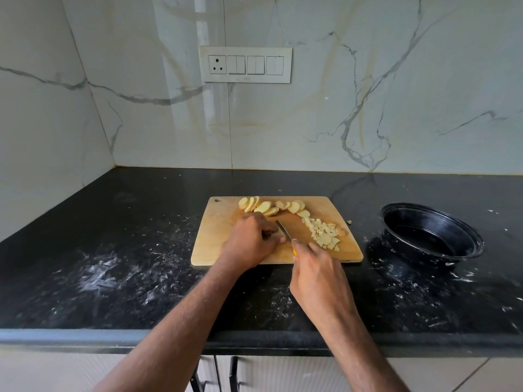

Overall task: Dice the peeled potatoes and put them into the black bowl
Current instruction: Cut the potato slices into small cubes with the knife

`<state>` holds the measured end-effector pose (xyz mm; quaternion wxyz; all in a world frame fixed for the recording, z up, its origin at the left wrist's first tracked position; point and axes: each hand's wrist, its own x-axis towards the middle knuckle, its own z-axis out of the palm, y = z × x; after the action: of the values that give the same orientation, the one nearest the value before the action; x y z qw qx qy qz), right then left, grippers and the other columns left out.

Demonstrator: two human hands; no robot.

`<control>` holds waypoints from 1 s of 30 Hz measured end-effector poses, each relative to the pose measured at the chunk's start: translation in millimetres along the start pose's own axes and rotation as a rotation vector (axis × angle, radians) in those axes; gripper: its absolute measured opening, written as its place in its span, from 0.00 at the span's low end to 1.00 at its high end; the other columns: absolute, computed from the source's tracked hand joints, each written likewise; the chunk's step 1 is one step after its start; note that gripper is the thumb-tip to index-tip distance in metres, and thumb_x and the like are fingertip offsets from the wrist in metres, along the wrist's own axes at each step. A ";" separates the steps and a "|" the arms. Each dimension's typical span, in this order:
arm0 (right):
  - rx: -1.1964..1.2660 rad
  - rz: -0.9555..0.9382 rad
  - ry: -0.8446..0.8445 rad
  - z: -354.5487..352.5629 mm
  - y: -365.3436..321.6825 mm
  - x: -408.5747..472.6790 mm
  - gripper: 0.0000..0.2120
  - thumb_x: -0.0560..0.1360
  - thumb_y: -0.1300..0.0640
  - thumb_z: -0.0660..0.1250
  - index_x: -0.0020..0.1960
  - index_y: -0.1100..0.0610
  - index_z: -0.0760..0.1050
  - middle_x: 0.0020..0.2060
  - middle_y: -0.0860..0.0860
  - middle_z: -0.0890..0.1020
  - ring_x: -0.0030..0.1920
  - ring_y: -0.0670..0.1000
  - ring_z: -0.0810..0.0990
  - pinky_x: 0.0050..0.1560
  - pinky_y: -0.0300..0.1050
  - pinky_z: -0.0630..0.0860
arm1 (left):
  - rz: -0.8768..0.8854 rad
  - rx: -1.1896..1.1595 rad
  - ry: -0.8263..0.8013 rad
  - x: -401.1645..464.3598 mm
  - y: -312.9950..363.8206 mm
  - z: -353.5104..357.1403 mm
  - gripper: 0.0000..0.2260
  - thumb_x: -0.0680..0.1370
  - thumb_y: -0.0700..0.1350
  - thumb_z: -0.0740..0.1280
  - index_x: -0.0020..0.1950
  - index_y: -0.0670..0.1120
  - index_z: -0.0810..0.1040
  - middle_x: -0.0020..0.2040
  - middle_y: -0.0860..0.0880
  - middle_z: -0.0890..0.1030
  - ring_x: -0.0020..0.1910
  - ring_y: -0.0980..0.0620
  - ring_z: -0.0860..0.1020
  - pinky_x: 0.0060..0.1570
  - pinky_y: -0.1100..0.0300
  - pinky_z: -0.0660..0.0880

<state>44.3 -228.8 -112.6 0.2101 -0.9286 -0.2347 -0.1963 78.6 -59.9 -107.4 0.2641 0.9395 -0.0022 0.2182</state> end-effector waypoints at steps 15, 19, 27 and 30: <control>0.027 0.038 -0.024 -7.7 -0.3 0.5 0.16 0.78 0.59 0.66 0.66 0.56 0.78 0.48 0.51 0.85 0.44 0.48 0.84 0.42 0.40 0.82 | -0.047 0.038 -0.001 2.9 2.8 1.7 0.14 0.75 0.53 0.74 0.58 0.50 0.85 0.56 0.51 0.82 0.55 0.50 0.77 0.58 0.56 0.74; -0.030 0.027 -0.046 -7.3 -1.7 -1.0 0.18 0.77 0.60 0.66 0.67 0.56 0.76 0.48 0.50 0.85 0.43 0.49 0.84 0.41 0.43 0.83 | -0.061 0.045 -0.014 3.1 1.1 4.3 0.15 0.75 0.54 0.74 0.59 0.51 0.85 0.56 0.52 0.81 0.54 0.51 0.77 0.58 0.56 0.75; -0.023 0.054 -0.041 -14.1 -4.6 -11.3 0.16 0.78 0.58 0.66 0.65 0.55 0.78 0.46 0.50 0.85 0.43 0.49 0.84 0.40 0.40 0.79 | -0.038 0.041 -0.002 3.2 -2.7 5.7 0.16 0.76 0.54 0.73 0.61 0.49 0.84 0.57 0.51 0.81 0.53 0.54 0.75 0.54 0.61 0.71; -0.021 0.083 -0.010 -14.2 -5.1 -12.4 0.12 0.77 0.58 0.68 0.60 0.55 0.79 0.44 0.50 0.85 0.42 0.49 0.84 0.38 0.38 0.77 | -0.022 0.028 0.007 2.2 -2.6 5.7 0.16 0.77 0.53 0.73 0.62 0.49 0.84 0.56 0.50 0.81 0.51 0.55 0.73 0.52 0.63 0.69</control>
<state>27.8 -235.9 -104.9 0.2070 -0.9406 -0.1949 -0.1854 83.2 -60.3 -112.1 0.2534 0.9422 0.0120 0.2187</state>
